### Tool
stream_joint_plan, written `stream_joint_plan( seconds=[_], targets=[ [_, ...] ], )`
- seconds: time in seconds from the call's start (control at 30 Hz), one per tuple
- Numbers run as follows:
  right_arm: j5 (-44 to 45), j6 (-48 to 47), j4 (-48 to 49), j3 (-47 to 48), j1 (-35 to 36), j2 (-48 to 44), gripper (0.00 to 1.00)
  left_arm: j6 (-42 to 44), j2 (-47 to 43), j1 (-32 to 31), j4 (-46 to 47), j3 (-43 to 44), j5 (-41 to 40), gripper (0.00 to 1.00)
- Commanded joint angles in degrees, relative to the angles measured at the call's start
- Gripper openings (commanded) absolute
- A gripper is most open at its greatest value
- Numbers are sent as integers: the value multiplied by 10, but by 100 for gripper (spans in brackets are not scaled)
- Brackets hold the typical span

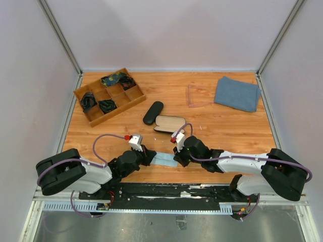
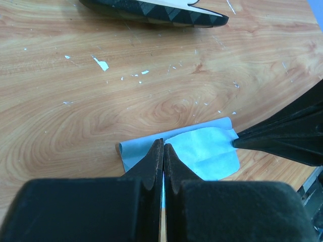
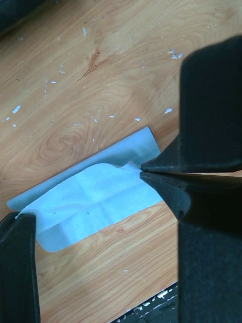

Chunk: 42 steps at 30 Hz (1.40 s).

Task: Organize the sunglasses
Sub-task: Fold the glasses cleaning cloth at the center of the board.

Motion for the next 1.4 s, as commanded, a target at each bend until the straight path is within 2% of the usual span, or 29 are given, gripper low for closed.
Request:
stream_joint_plan(
  seconds=[0.0, 0.57, 0.7, 1.03, 1.37],
  targets=[
    [-4, -7, 5, -9, 8, 5, 1, 6, 1, -10, 22, -8, -3, 0],
    [-9, -1, 2, -14, 9, 0, 4, -5, 7, -21, 33, -18, -1, 1],
    [-10, 0, 3, -15, 11, -1, 7, -6, 9, -21, 33, -18, 0, 5],
    [-14, 0, 3, -16, 15, 1, 23, -7, 9, -22, 36, -21, 8, 14],
    [-19, -3, 6, -17, 21, -1, 25, -8, -18, -24, 26, -35, 9, 21]
  ],
)
